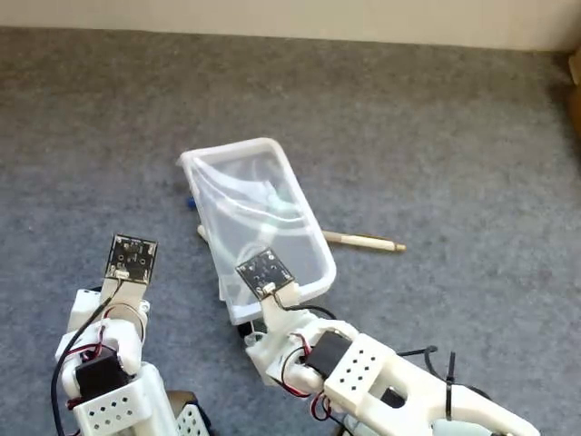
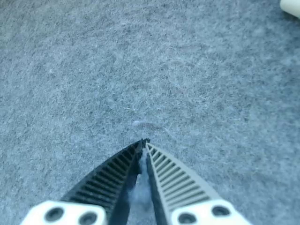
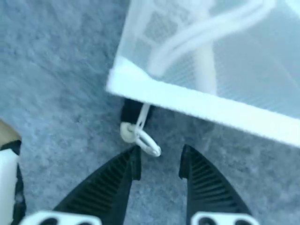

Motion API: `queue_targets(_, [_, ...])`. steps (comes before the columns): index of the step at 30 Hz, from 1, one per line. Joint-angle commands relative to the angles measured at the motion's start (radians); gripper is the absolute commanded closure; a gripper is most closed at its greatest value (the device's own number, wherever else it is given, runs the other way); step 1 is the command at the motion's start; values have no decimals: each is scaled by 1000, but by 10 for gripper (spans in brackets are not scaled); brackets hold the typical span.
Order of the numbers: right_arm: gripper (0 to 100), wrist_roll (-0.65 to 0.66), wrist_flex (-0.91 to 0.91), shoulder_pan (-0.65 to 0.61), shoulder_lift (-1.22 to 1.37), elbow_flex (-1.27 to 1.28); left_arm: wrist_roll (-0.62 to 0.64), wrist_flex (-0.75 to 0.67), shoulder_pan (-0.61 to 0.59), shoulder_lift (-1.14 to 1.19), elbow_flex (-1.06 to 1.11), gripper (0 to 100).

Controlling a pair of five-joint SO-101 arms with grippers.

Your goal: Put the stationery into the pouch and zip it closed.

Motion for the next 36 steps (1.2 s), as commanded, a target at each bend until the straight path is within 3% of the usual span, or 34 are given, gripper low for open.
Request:
queue_targets(1, [858,-9,-44,-8,-28,-8,12,-21,-12,-7,8,993])
queue_targets(7, [863,-9,-94,-10,-28,-7,12,-21,-12,-7,8,993])
queue_targets(13, [997,-2,-97,-12,-28,-7,12,-21,-12,-7,8,993])
queue_targets(21, [993,38,-84,-5,-38,-18,12,-21,-12,-7,8,993])
queue_targets(26, [994,229,108,-4,-42,-108,12,-21,-12,-7,8,993])
queue_targets(31, [994,253,295,56,-70,-285,12,-21,-12,-7,8,993])
queue_targets(36, [994,253,369,107,-94,-426,12,-21,-12,-7,8,993])
